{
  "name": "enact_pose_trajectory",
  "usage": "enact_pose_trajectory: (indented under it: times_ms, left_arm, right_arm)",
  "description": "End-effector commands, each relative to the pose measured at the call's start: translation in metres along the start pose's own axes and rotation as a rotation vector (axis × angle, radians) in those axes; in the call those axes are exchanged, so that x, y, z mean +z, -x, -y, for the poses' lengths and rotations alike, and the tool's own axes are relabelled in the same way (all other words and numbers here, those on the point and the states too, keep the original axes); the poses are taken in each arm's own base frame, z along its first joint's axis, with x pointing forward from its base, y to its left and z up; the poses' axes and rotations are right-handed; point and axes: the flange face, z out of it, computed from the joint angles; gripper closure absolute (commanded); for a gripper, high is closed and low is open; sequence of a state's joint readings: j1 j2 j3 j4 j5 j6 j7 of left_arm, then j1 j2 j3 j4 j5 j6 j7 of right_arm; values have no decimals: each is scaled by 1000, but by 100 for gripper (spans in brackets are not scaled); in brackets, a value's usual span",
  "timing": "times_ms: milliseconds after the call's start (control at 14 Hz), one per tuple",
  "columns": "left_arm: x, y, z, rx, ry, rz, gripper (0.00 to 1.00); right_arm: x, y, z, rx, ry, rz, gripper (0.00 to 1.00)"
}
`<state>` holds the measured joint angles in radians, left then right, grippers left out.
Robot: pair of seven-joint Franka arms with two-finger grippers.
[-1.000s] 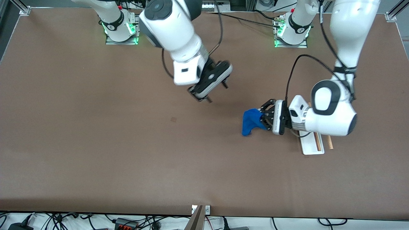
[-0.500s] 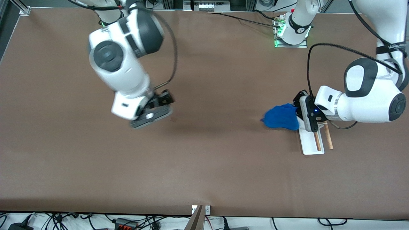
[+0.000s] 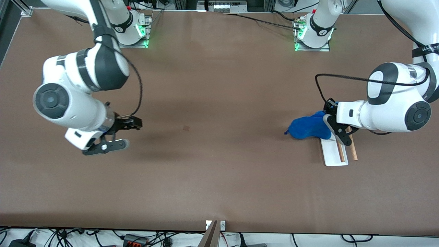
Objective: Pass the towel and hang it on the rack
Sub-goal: 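Lower the towel onto the wooden dowels with the left gripper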
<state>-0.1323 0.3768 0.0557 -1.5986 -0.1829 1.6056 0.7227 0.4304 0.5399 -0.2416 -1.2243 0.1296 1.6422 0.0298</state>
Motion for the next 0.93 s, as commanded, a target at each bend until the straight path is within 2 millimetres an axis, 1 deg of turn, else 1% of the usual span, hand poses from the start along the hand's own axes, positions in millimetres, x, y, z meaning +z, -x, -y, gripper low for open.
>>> enact_pose_trajectory:
  times_ms: [0, 71, 143, 286, 357, 429, 500, 571, 643, 714, 857]
  left_arm:
    - [-4, 8, 8, -44, -52, 51, 99]
    - [-3, 13, 16, -51, -62, 60, 99]
    - [-5, 18, 23, -49, -84, 70, 99]
    - [-3, 27, 39, -55, -88, 66, 99]
    - [-1, 29, 44, -29, -81, 68, 99]
    - [4, 31, 50, -9, -72, 71, 99]
    - [3, 37, 59, -3, -75, 60, 99]
    - [-1, 46, 74, -1, -92, 33, 99]
    - [1, 49, 83, 21, -100, 22, 99]
    - [6, 48, 87, 48, -98, 25, 99]
    - [11, 55, 99, 70, -91, 20, 99]
  right_arm:
    - [-8, 4, -32, 64, -6, 11, 0]
    - [-9, 4, -48, 86, -6, 10, 0]
    - [-10, 4, -58, 101, -5, 6, 0]
    - [-21, 9, -70, 109, -11, -7, 0]
    - [-26, 10, -73, 100, -11, -15, 0]
    - [-28, 11, -71, 102, -8, -18, 0]
    - [-29, 12, -69, 106, -9, -16, 0]
    - [-26, 14, -69, 110, -10, -7, 0]
    - [-24, 19, -72, 118, -13, 0, 0]
    - [-25, 22, -73, 119, -18, -3, 0]
    - [-39, 27, -70, 111, -19, -24, 0]
